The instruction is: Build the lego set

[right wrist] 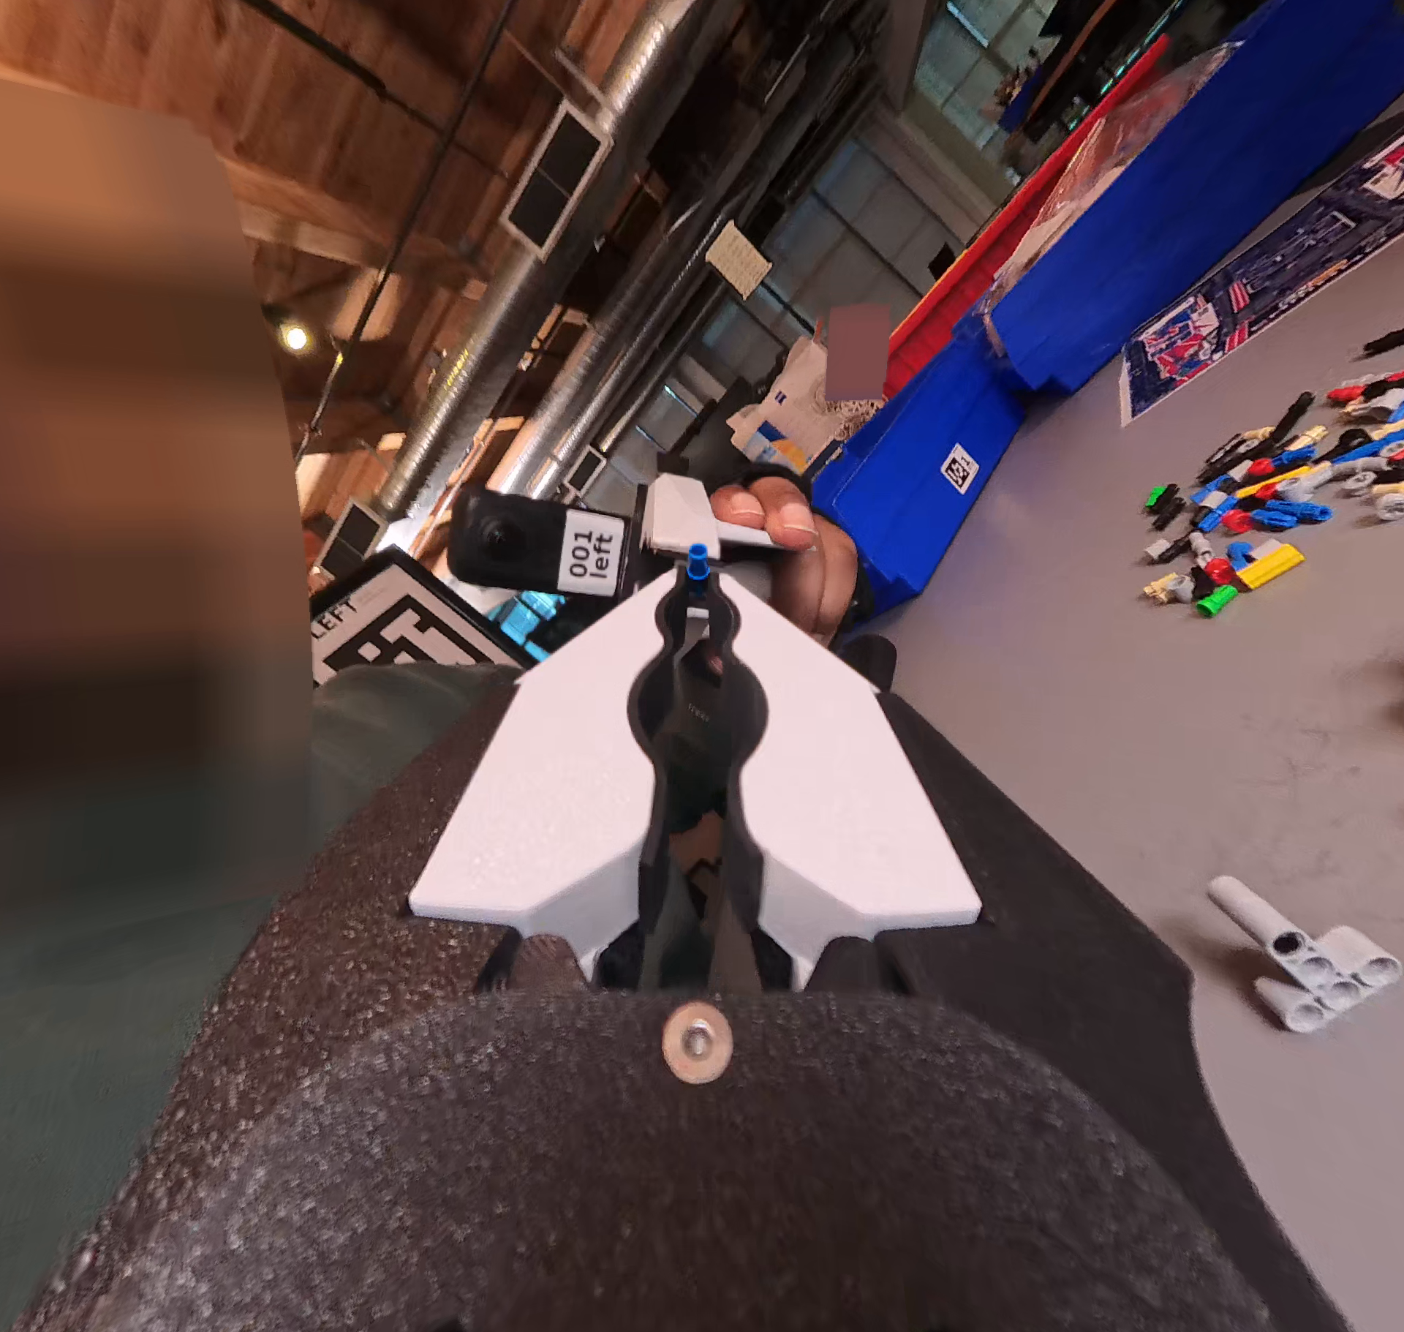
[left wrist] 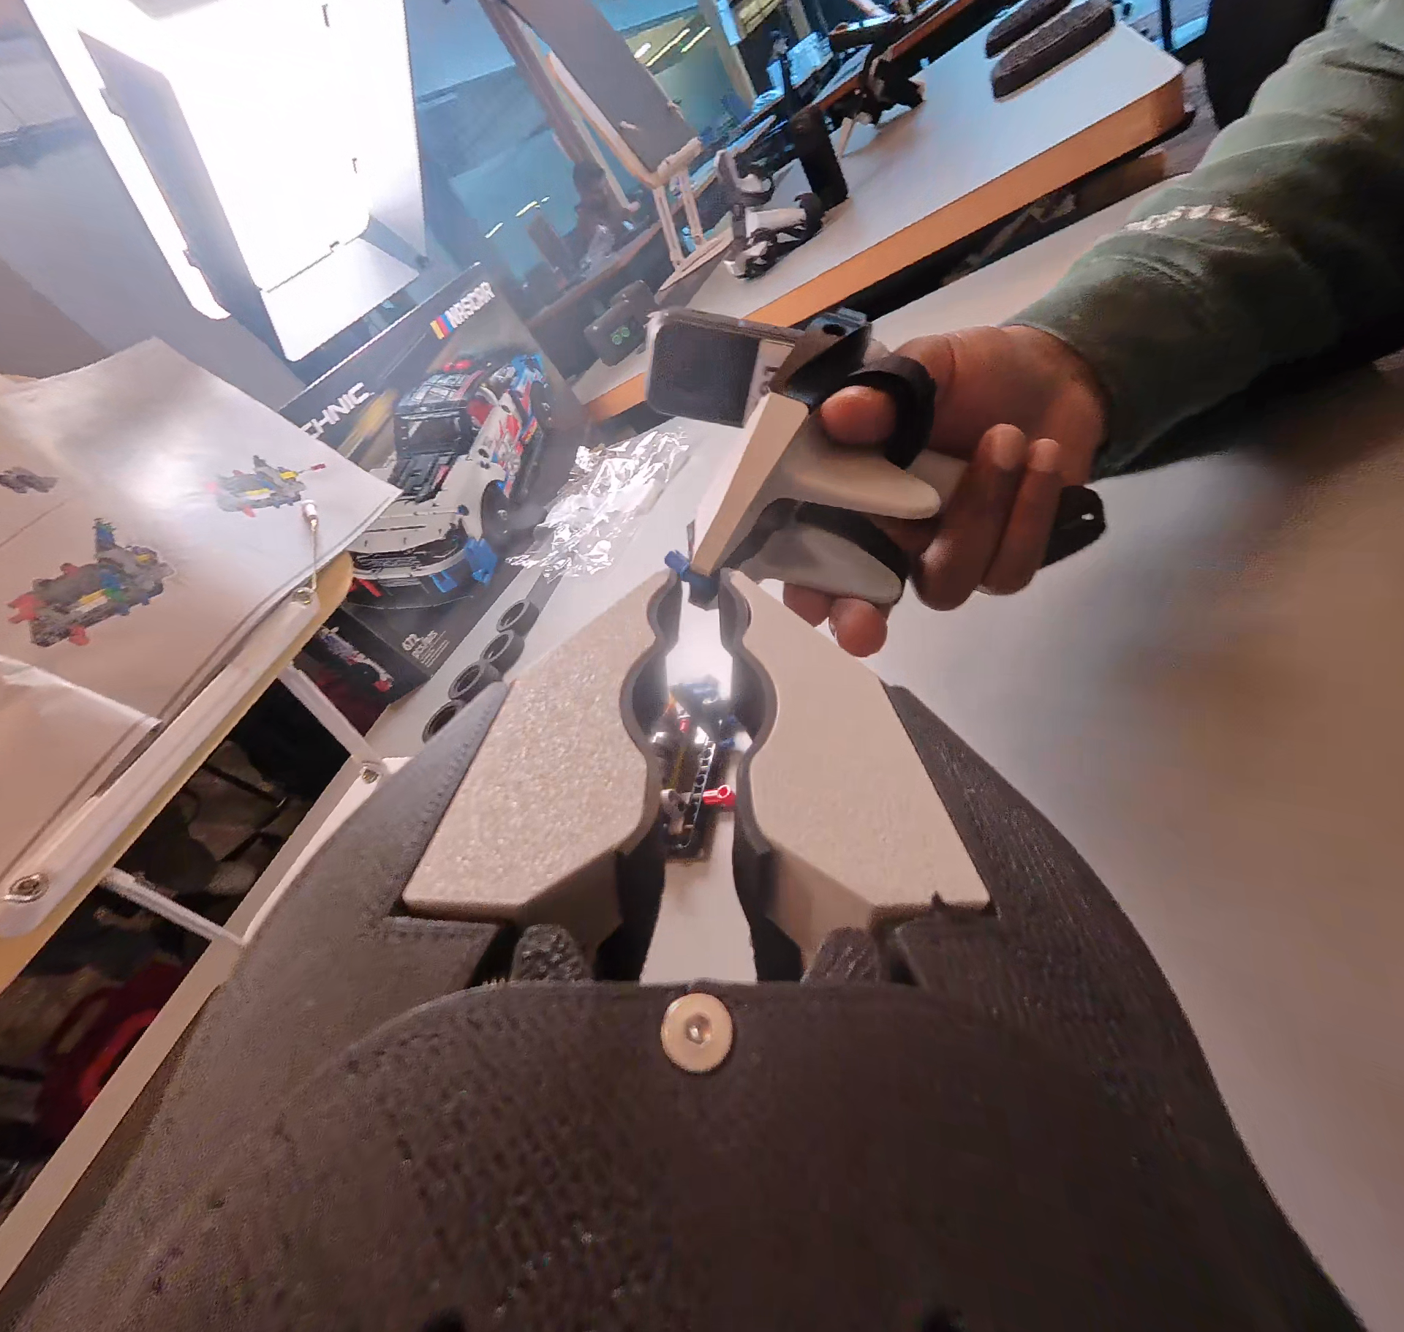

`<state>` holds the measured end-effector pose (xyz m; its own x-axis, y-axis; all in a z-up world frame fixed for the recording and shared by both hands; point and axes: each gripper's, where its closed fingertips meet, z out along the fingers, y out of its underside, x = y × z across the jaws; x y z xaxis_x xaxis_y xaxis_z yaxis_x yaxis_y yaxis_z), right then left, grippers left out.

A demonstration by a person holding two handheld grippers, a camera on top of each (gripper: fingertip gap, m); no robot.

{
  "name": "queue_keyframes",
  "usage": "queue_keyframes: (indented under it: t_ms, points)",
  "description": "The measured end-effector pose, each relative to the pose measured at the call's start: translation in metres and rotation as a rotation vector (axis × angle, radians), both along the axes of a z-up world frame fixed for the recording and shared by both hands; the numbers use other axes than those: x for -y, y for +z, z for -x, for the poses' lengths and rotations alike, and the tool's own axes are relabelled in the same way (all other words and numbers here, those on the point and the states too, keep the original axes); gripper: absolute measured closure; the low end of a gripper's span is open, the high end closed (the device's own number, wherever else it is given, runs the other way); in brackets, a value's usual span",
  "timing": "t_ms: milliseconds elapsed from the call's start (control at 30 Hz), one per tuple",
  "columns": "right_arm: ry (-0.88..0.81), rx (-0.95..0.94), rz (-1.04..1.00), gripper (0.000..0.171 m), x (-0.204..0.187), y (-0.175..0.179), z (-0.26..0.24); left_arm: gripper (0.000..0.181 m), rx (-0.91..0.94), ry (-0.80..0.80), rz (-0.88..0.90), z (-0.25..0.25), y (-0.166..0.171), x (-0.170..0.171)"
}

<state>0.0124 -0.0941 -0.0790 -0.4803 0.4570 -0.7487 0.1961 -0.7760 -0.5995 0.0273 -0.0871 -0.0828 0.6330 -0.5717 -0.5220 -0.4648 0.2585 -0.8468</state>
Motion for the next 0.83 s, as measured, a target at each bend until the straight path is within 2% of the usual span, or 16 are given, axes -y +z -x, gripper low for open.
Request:
queue_keyframes:
  t_ms: [33,200,433,700,833]
  points:
    - [0.016,0.009,-0.022,0.168,0.002,-0.001,-0.001,0.174,-0.005,-0.015,0.008,-0.001,-0.001,0.001]
    - [0.064,0.034,-0.083,0.166,0.006,-0.006,-0.003,0.177,-0.004,-0.069,0.050,-0.003,-0.006,0.006]
    - [0.047,0.049,-0.238,0.158,0.007,-0.010,-0.006,0.178,0.009,-0.079,0.095,-0.003,-0.011,0.004]
    - [0.011,0.120,-0.195,0.160,0.000,-0.020,0.000,0.177,-0.046,-0.027,0.079,0.000,-0.021,-0.002]
    - [-0.006,0.159,-0.179,0.153,-0.002,-0.027,0.003,0.178,-0.048,-0.015,0.094,0.004,-0.030,-0.006]
